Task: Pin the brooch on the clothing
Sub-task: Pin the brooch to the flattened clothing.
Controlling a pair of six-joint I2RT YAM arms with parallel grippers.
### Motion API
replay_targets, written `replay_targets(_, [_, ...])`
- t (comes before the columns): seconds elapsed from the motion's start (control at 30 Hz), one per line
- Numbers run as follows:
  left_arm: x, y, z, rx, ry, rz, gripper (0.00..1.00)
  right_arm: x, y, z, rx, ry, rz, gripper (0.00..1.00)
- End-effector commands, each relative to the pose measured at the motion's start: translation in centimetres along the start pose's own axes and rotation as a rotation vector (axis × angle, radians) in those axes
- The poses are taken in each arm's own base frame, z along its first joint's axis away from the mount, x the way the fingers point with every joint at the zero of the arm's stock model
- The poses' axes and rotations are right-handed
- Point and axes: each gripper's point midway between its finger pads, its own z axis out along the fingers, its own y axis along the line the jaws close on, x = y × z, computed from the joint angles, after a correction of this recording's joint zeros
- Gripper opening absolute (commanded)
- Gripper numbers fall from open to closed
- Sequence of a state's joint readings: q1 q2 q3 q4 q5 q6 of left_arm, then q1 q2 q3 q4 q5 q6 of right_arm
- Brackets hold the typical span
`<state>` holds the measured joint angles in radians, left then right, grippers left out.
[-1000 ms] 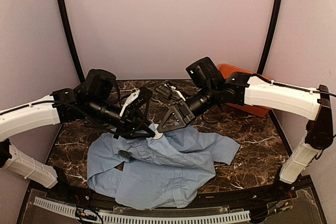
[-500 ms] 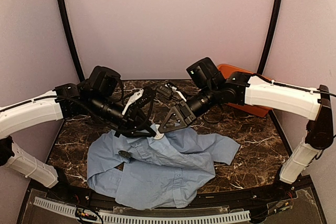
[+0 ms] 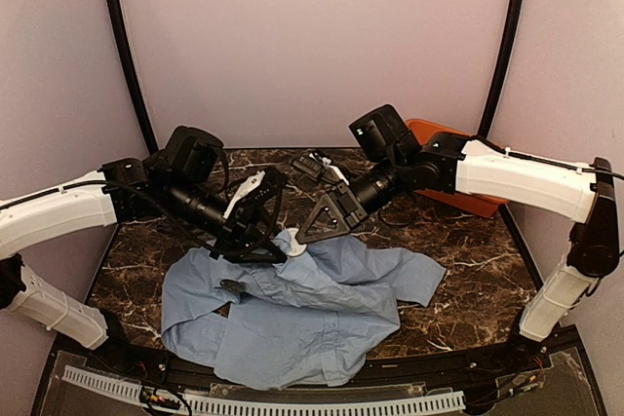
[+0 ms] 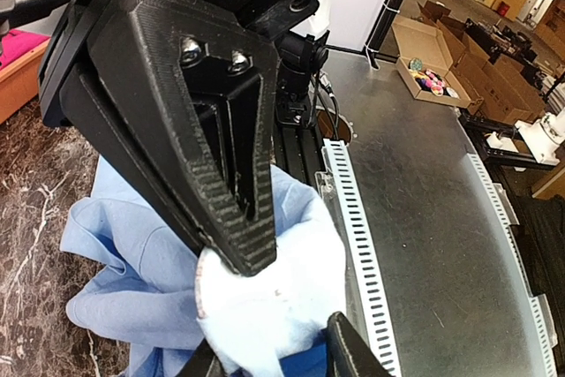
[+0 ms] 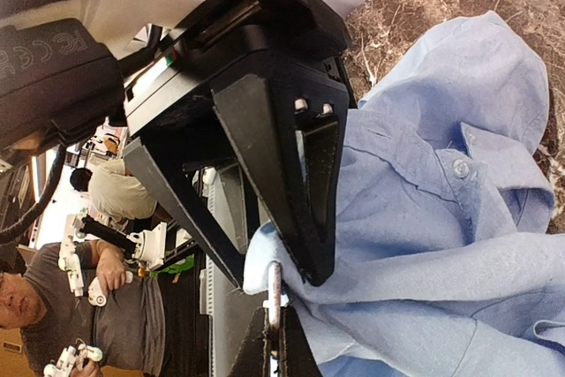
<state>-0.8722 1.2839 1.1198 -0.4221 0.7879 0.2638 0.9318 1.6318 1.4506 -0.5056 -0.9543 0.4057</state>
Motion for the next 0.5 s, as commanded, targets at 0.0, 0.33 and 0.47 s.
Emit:
replay_targets(0.0, [0.2,-0.5,-0.3,0.016,-0.014,-0.022,0.35,-1.6,1.5,-1.3,-0.021,-0.07,-0.082,0.0])
replay_targets(0.33, [-1.2,0.0,-0.6,0.049,-0.089,-0.078,0.29,-1.3,0.4,-0.9,0.032,-0.052,-0.084,0.0])
replay_targets(0.47, [-1.0,0.3,-0.5,0.048,-0.087,-0.097,0.21,-1.2,0.2,-0.6,0.043,-0.039,-0.089,0.0])
